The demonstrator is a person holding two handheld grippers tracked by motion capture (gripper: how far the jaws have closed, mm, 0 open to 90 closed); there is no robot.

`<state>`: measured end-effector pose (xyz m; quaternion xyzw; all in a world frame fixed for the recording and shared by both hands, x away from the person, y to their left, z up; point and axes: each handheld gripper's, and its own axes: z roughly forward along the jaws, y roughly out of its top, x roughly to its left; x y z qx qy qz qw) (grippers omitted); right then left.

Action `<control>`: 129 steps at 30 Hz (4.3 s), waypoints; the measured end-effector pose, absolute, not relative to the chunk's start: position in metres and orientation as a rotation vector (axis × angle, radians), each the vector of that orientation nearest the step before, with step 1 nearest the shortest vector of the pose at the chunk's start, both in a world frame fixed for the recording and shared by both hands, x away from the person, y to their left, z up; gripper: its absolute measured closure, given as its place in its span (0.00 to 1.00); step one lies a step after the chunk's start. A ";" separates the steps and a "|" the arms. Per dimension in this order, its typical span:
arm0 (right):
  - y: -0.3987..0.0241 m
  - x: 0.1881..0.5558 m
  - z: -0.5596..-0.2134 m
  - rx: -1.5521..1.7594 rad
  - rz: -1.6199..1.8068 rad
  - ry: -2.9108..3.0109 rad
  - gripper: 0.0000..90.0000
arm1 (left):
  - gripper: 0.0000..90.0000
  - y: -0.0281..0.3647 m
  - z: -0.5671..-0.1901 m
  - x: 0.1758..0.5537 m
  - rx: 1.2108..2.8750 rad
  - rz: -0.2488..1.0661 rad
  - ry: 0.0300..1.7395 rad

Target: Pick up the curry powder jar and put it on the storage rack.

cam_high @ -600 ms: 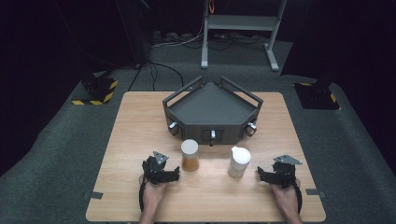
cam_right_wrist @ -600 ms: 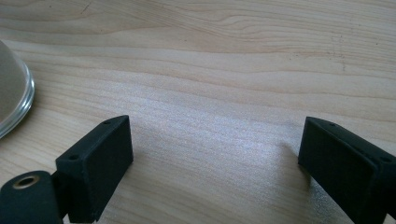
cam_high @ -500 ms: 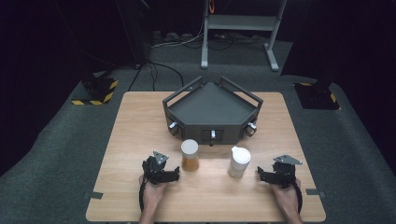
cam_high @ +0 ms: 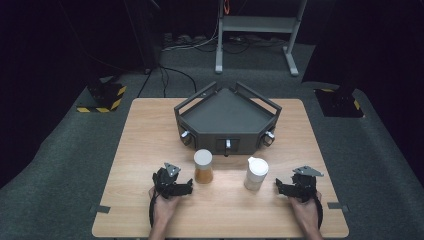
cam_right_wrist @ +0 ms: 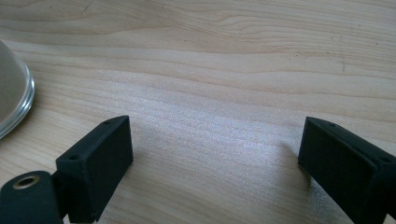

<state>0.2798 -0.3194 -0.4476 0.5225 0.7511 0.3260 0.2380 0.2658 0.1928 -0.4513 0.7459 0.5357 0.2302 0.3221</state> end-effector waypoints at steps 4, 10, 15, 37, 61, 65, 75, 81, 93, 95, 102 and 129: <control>-0.319 0.280 -0.448 1.431 0.893 2.058 0.11 | 0.05 0.193 -0.451 0.266 1.964 0.602 1.400; -0.319 0.280 -0.448 1.431 0.893 2.058 0.11 | 0.04 0.194 -0.451 0.264 1.975 0.594 1.389; -0.319 0.280 -0.448 1.431 0.893 2.058 0.11 | 0.04 0.193 -0.449 0.260 1.982 0.589 1.365; -0.319 0.280 -0.448 1.431 0.893 2.058 0.11 | 0.04 0.187 -0.443 0.252 1.964 0.527 1.222; -0.319 0.280 -0.448 1.431 0.893 2.058 0.11 | 0.10 0.172 -0.444 0.263 1.887 0.515 1.149; -0.319 0.280 -0.448 1.431 0.894 2.058 0.11 | 0.10 0.168 -0.443 0.266 1.878 0.524 1.156; -0.319 0.280 -0.448 1.431 0.894 2.057 0.11 | 0.21 0.161 -0.444 0.268 1.855 0.555 1.149; -0.319 0.280 -0.448 1.431 0.894 2.057 0.11 | 0.29 0.156 -0.442 0.269 1.854 0.578 1.144; -0.319 0.280 -0.448 1.431 0.894 2.057 0.11 | 0.32 0.157 -0.443 0.269 1.842 0.579 1.146; -0.319 0.280 -0.448 1.431 0.893 2.057 0.11 | 0.32 0.157 -0.444 0.269 1.842 0.582 1.143; -0.319 0.280 -0.448 1.431 0.894 2.057 0.11 | 0.33 0.156 -0.444 0.267 1.845 0.599 1.132; -0.319 0.280 -0.448 1.431 0.894 2.057 0.11 | 0.34 0.156 -0.432 0.270 1.861 0.582 1.122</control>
